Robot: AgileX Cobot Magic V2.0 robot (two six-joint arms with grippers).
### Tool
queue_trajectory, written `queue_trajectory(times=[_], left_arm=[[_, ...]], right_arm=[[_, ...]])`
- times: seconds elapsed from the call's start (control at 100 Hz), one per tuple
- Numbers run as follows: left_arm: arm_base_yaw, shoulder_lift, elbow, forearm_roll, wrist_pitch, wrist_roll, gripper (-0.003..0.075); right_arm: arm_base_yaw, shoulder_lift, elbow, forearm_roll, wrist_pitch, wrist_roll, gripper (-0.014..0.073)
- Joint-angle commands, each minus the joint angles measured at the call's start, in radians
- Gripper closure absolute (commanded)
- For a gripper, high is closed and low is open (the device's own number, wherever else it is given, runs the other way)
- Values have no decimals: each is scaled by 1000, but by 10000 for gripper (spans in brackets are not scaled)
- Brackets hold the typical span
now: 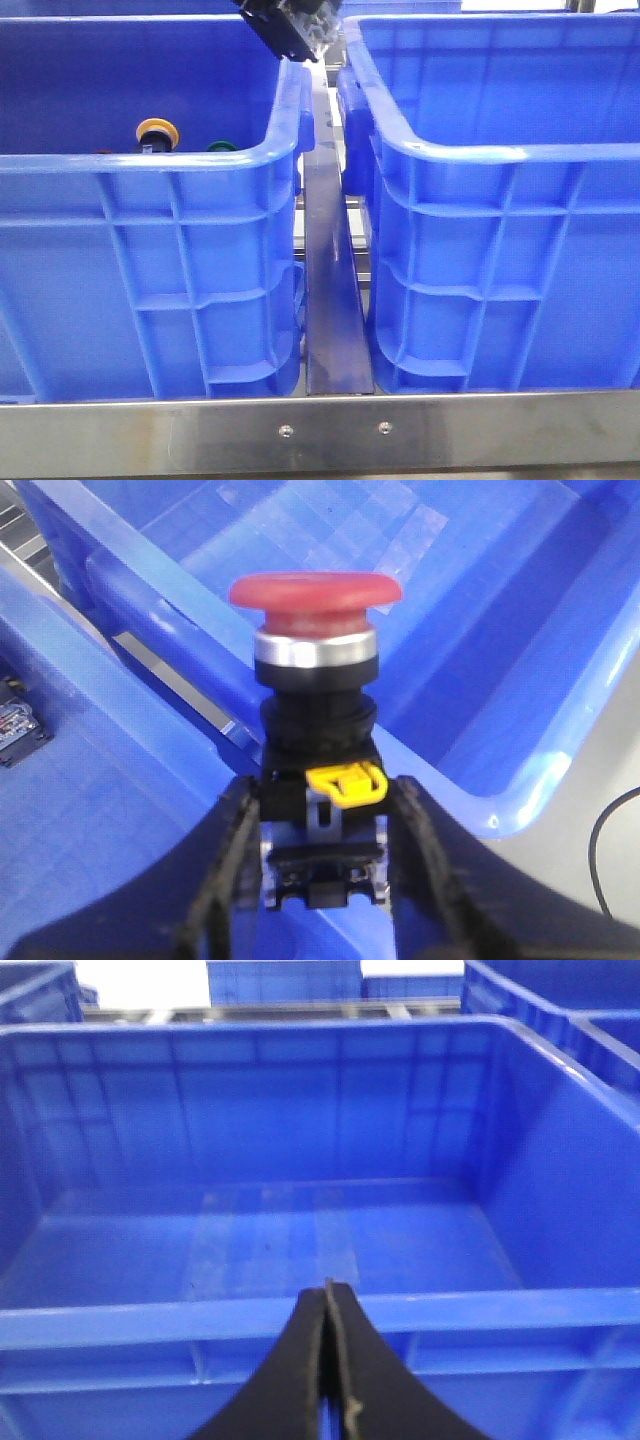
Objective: Pick red and yellow buttons and place in box
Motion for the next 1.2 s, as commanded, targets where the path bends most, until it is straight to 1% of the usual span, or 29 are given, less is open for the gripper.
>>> queue_trajectory(times=[0.0, 0.1, 0.34, 0.41, 0.48, 0.52, 0.53, 0.55, 0.56, 0.57, 0.6, 0.62, 0.63, 0.67, 0.7, 0.83, 0.98, 1.02, 1.05, 1.06, 1.07, 1.19], left_arm=[[-7, -37, -28, -13, -77, -2, 671], [-7, -37, -28, -13, -77, -2, 671], [-7, -37, -28, -13, -79, -2, 671], [-7, -37, -28, -13, -79, -2, 671], [-7, -37, -28, -13, -79, -2, 671], [-7, -37, -28, -13, -79, -2, 671], [-7, -37, -28, -13, -79, -2, 671], [-7, -37, -28, -13, -79, -2, 671], [-7, -37, -28, -13, -79, -2, 671], [-7, -37, -28, -13, -79, -2, 671], [-7, -37, -28, -13, -79, -2, 671], [-7, -37, -28, -13, -79, -2, 671], [-7, -37, -28, -13, -79, -2, 671], [-7, -37, -28, -13, -79, -2, 671], [-7, -37, -28, -13, -79, -2, 671], [-7, -37, -28, -13, -79, -2, 671], [-7, -37, -28, -13, -79, -2, 671], [-7, -37, -28, -13, -79, -2, 671], [-7, -37, -28, -13, -79, -2, 671], [-7, -37, -28, -13, -79, -2, 671], [-7, -37, -28, -13, -79, -2, 671], [-7, -37, -28, -13, -79, -2, 671]], right_arm=[[2, 16, -119, -28, 85, -5, 662], [4, 86, -215, -23, 197, -5, 662], [4, 303, -430, -12, 338, -5, 661], [4, 378, -495, -12, 389, -5, 634], [4, 450, -558, -3, 438, -5, 525], [4, 484, -595, 8, 459, -5, 419], [4, 497, -601, 11, 467, -5, 379], [4, 515, -619, 20, 477, -5, 338], [4, 522, -630, 23, 481, -5, 295], [4, 528, -636, 30, 484, -5, 274], [4, 556, -657, 45, 496, -5, 172], [4, 571, -672, 59, 502, -5, 134], [4, 576, -682, 63, 505, -5, 102], [4, 603, -707, 100, 520, -5, 27], [4, 621, -731, 120, 531, -6, 2], [4, 709, -808, 276, 597, -21, 4], [6, 809, -874, 541, 683, -160, 4], [6, 835, -888, 641, 710, -197, 4], [6, 854, -895, 682, 725, -221, 4], [6, 863, -898, 724, 732, -231, 4], [6, 867, -898, 724, 735, -237, 4], [6, 938, -914, 942, 759, -333, 4]])
